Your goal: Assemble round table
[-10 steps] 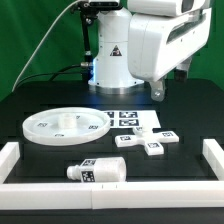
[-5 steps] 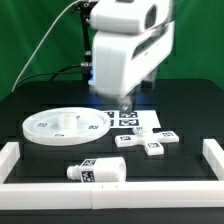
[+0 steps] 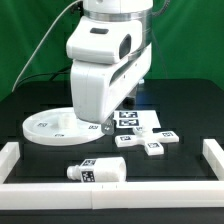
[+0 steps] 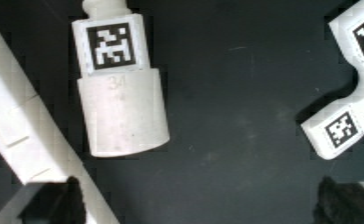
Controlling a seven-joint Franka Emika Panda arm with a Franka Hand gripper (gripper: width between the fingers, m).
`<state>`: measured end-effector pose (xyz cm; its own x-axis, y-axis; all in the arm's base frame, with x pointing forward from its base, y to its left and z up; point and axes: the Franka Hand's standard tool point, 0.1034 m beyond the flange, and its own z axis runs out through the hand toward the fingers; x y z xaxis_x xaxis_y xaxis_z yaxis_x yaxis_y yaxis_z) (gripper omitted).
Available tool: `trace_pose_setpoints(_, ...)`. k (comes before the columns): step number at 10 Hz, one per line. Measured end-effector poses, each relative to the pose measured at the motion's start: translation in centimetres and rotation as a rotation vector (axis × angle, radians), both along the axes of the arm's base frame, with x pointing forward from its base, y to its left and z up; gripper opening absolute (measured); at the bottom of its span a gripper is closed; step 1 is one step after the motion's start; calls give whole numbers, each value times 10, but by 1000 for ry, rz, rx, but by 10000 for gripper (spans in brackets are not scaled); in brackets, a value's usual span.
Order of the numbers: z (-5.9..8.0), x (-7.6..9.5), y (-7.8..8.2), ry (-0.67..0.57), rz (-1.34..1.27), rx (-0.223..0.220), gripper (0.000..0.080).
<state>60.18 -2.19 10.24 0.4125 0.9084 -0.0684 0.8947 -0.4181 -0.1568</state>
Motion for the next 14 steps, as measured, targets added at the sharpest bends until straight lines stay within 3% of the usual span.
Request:
trace_pose_setpoints(1, -3, -1, -3, 5, 4, 3, 650)
trace_pose_setpoints(3, -33, 5, -26, 18, -4, 11, 650)
trace_pose_setpoints(6, -54, 6, -36, 22, -15, 23, 650)
trace_pose_setpoints(12, -80, -5, -44, 49, -20, 29, 650)
trace_pose_setpoints(14, -80, -5, -44, 49, -18, 29, 396)
